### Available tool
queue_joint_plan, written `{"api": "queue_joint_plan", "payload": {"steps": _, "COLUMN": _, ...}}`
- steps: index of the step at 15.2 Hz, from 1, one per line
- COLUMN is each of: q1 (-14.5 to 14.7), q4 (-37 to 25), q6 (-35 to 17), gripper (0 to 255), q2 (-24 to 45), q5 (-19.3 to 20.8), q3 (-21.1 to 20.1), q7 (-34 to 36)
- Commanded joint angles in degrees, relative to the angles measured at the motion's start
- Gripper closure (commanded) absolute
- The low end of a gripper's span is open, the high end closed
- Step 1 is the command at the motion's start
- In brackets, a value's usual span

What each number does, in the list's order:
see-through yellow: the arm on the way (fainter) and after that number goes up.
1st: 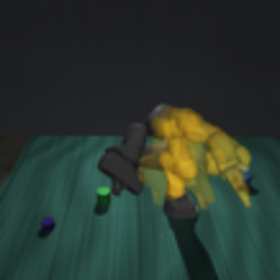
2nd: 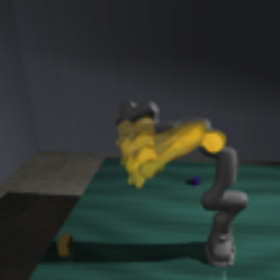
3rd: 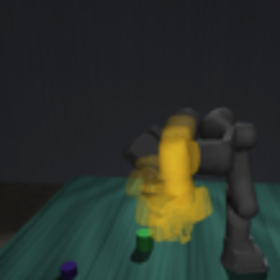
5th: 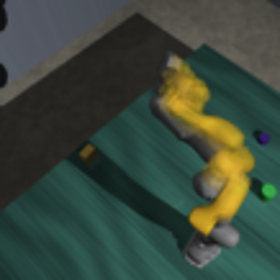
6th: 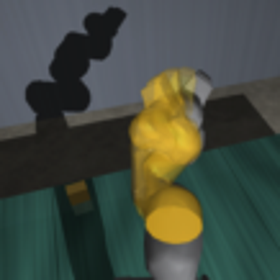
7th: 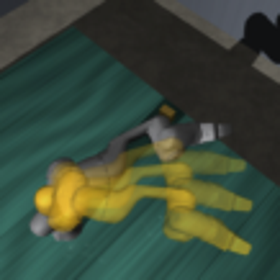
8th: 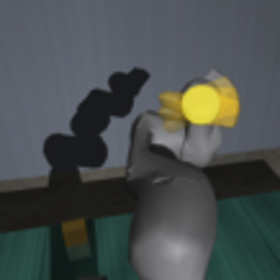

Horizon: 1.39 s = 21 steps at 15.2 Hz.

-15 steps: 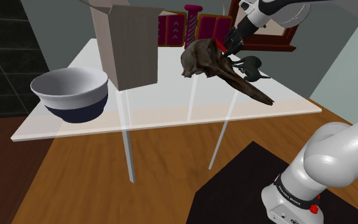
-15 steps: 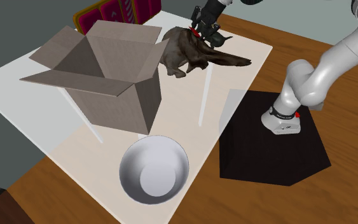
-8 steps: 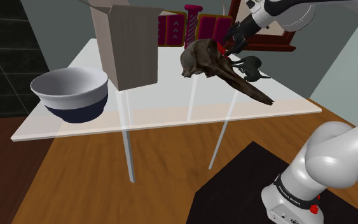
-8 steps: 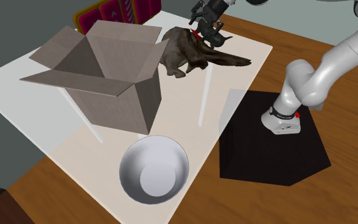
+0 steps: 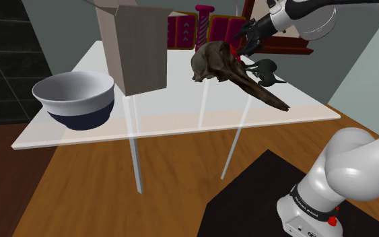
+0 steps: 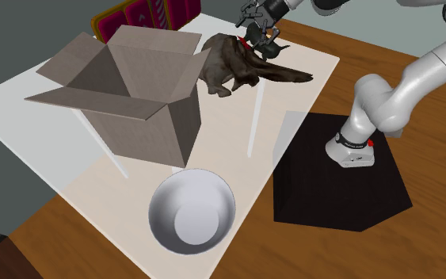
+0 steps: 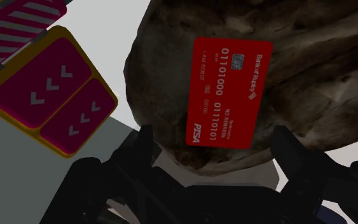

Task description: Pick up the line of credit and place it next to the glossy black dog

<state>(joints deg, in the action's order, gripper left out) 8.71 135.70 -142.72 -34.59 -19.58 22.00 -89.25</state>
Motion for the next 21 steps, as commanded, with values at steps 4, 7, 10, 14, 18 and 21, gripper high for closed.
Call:
{"api": "queue_joint_plan", "payload": {"steps": 4, "q1": 1.37, "q4": 0.26, "q6": -2.49, "gripper": 0, "q2": 2.05, "q5": -1.23, "q3": 0.49, "q7": -0.88}}
{"api": "queue_joint_plan", "payload": {"steps": 7, "q1": 1.37, "q4": 0.26, "q6": -2.49, "gripper": 0, "q2": 2.05, "q5": -1.24, "q3": 0.49, "q7": -0.88}}
{"api": "queue_joint_plan", "payload": {"steps": 10, "q1": 1.36, "q4": 0.26, "q6": -2.48, "gripper": 0, "q2": 2.04, "q5": -1.23, "q3": 0.49, "q7": -0.87}}
{"api": "queue_joint_plan", "payload": {"steps": 14, "q1": 1.13, "q4": 0.5, "q6": -2.25, "gripper": 255, "q2": 1.6, "q5": -1.07, "q3": 0.53, "q7": -0.93}}
{"api": "queue_joint_plan", "payload": {"steps": 18, "q1": 1.09, "q4": 0.63, "q6": -2.36, "gripper": 255, "q2": 1.5, "q5": -1.02, "q3": 0.16, "q7": -0.57}}
{"api": "queue_joint_plan", "payload": {"steps": 21, "q1": 1.21, "q4": -0.42, "q6": -1.79, "gripper": 255, "q2": 2.02, "q5": -0.96, "q3": 0.31, "q7": -0.45}}
